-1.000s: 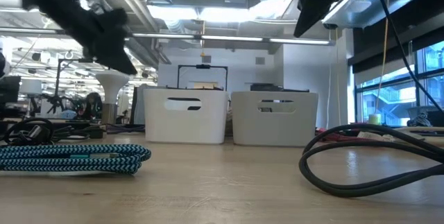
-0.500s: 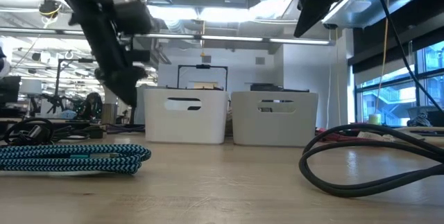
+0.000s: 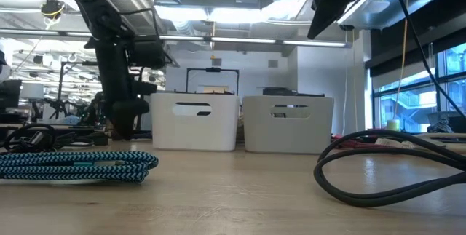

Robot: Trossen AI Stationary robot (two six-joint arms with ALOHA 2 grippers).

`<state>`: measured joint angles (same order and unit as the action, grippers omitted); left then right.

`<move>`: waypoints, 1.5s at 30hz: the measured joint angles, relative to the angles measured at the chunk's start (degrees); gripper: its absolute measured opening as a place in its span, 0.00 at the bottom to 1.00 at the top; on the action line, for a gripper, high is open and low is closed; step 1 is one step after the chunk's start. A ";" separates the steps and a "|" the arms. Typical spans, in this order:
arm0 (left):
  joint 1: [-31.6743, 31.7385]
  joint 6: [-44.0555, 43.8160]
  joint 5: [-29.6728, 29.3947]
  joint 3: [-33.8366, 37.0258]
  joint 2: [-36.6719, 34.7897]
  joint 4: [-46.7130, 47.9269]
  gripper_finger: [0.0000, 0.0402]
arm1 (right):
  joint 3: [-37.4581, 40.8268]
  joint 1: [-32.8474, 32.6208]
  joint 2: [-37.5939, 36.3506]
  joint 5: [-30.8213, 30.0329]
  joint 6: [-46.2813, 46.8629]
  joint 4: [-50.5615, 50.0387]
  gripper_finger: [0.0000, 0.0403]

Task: Pick & Place USB Port
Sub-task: Put the purple patterned charger cable into the white bin

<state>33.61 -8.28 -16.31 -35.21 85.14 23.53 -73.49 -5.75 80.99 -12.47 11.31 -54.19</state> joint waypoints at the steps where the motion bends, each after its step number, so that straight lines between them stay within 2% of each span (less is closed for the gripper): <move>1: -0.03 0.55 0.01 -0.01 0.35 0.04 0.40 | 0.00 0.00 0.00 0.00 -0.01 0.00 0.40; 4: -0.24 1.45 1.08 0.03 0.57 0.04 0.33 | 0.00 -0.01 0.00 0.00 -0.02 0.00 0.40; 8: -0.93 1.41 2.47 0.17 -0.58 -0.40 0.10 | 0.00 0.00 0.02 0.00 -0.18 0.01 0.40; 10: -1.02 0.75 2.98 0.31 -1.66 -0.26 0.04 | 0.00 0.00 0.02 -0.02 -0.31 0.14 0.40; 17: -2.63 0.15 2.97 0.49 -8.56 2.15 0.01 | -0.02 -0.01 0.02 -0.02 -0.18 0.22 0.40; 23: -5.28 -1.46 4.55 0.45 -17.38 3.57 0.01 | -0.02 0.00 0.02 -0.02 -0.17 0.22 0.40; 28: -7.52 0.74 10.75 -0.16 -24.45 0.20 0.01 | -0.02 -0.01 0.04 -0.02 -0.15 0.22 0.40; 31: -10.01 5.70 14.37 -3.76 -26.51 -2.21 0.01 | -0.02 -0.01 0.04 -0.02 -0.13 0.22 0.40; 36: -17.43 20.30 13.91 -13.57 -23.66 -2.32 0.01 | -0.02 -0.01 0.04 -0.02 0.02 0.20 0.40; 41: -24.47 37.33 8.89 -24.78 -14.17 2.55 0.01 | -0.02 -0.01 0.02 -0.86 -0.02 -1.27 0.40; 45: -28.23 49.99 1.73 -33.70 -4.66 10.65 0.01 | -0.04 -0.01 -0.07 -8.12 1.65 -6.03 0.40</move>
<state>5.38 41.71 -14.58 -68.91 80.48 34.18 -73.54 -5.76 80.93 -20.59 12.96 -60.23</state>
